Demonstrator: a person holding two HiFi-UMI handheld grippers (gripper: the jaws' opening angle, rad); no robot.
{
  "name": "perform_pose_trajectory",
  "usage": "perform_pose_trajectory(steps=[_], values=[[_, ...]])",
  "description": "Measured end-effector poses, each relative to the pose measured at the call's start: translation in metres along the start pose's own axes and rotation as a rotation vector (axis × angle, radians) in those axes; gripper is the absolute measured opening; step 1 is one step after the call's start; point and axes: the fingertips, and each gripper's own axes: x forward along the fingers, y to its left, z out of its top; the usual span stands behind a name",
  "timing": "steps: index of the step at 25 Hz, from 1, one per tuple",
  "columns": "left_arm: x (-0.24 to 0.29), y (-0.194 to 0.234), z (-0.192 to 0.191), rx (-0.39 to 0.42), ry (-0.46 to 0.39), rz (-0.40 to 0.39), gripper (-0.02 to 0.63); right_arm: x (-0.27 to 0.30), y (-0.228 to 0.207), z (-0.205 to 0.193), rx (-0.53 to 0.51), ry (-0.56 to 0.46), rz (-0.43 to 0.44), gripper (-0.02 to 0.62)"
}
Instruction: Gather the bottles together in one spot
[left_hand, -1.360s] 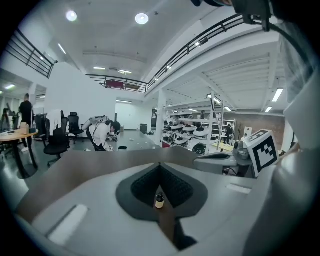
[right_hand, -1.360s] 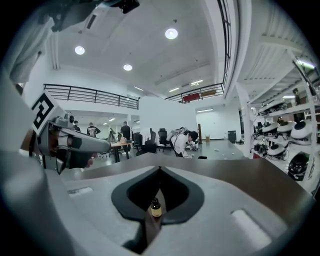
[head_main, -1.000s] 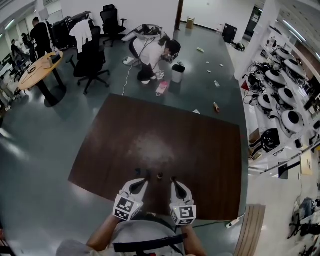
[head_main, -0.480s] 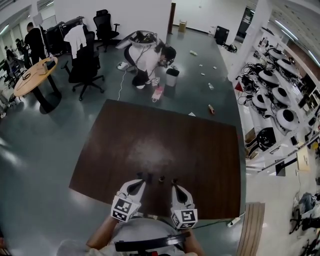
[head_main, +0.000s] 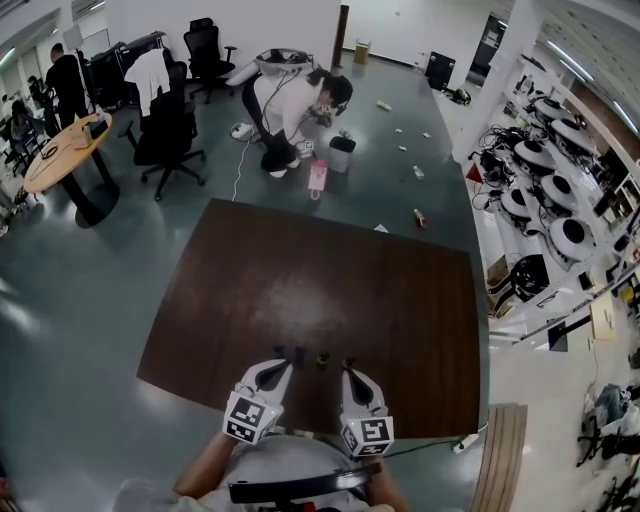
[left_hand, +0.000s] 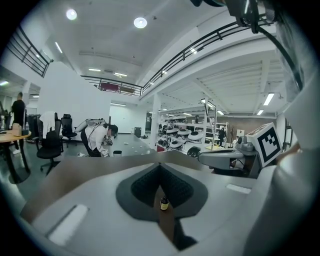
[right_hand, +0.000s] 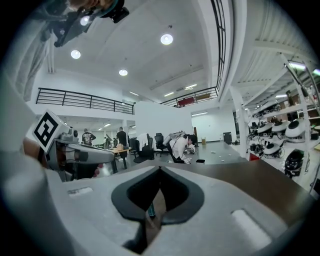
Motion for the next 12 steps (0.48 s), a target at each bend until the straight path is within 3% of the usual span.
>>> perform_pose_trajectory(steps=[12], values=[[-0.0048,0.0007,-0.0029,-0.001,0.006,-0.001,0.0,-0.0022,0.0066,-0.0044,0.007,0.003,0.004,0.002]])
